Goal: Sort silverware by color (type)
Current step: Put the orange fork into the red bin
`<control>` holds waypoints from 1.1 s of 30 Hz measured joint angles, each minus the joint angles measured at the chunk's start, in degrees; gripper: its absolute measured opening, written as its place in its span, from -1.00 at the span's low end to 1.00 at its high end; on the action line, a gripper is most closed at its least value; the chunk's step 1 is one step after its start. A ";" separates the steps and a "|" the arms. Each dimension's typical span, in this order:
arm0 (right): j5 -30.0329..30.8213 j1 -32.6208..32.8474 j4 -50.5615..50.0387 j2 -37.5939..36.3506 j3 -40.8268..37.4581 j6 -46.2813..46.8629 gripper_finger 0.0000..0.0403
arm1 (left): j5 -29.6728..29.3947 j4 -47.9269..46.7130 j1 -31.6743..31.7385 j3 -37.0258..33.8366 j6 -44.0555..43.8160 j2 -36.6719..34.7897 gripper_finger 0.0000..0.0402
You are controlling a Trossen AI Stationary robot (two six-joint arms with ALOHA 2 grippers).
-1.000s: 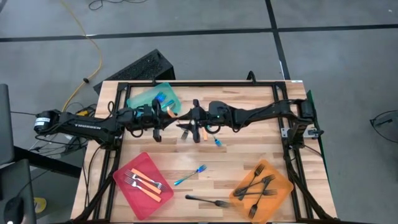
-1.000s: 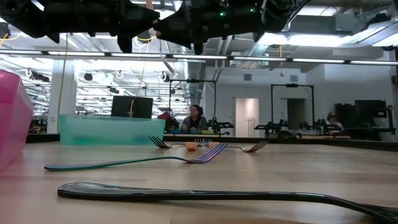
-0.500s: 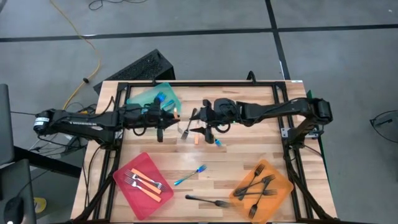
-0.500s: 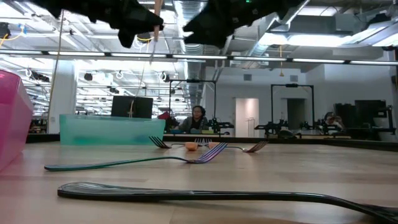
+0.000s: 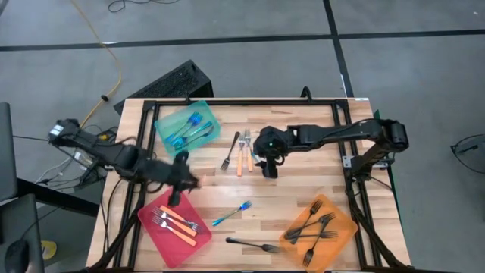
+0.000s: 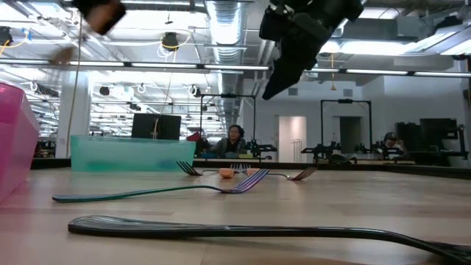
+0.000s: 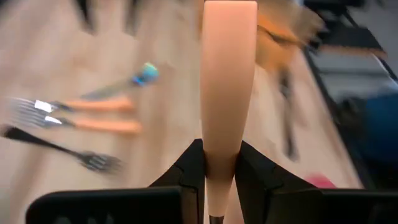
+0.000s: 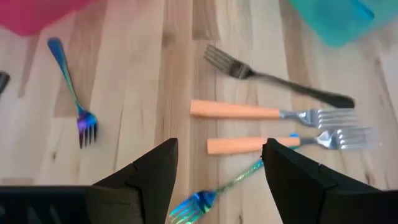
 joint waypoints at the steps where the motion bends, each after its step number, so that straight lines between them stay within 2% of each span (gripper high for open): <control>1: 0.00 0.01 0.03 0.01 -0.09 0.00 0.27 | -0.60 -0.86 -2.35 -0.01 -1.23 0.08 -0.80; 4: 0.00 0.01 0.98 -0.14 -0.07 -0.02 0.27 | -3.12 -1.57 -7.63 0.00 -4.12 0.41 -0.80; 10: 0.00 -0.14 1.81 -0.09 -0.07 -0.02 0.27 | -3.18 -6.19 -14.14 2.10 -7.65 4.18 -0.80; 15: 0.00 -0.14 1.98 -0.09 -0.07 -0.28 0.27 | 0.26 -17.80 -16.90 7.46 -9.40 12.30 -0.80; 20: 0.00 -0.18 2.74 -0.09 -0.07 -0.50 0.27 | 2.94 -22.78 -19.02 11.78 -7.18 21.59 -0.80; 23: 0.00 -0.18 2.70 -0.07 -0.07 -0.62 0.27 | 4.23 -23.95 -20.18 13.13 -6.42 26.56 -0.80; 27: -0.01 -0.18 2.44 -0.07 -0.07 -0.61 0.27 | 9.66 -22.98 -22.24 13.94 -7.61 32.48 -0.80; 33: -0.04 -0.18 2.46 -0.07 -0.07 -0.61 0.27 | 9.04 -23.59 -24.45 16.54 -5.11 38.89 -0.80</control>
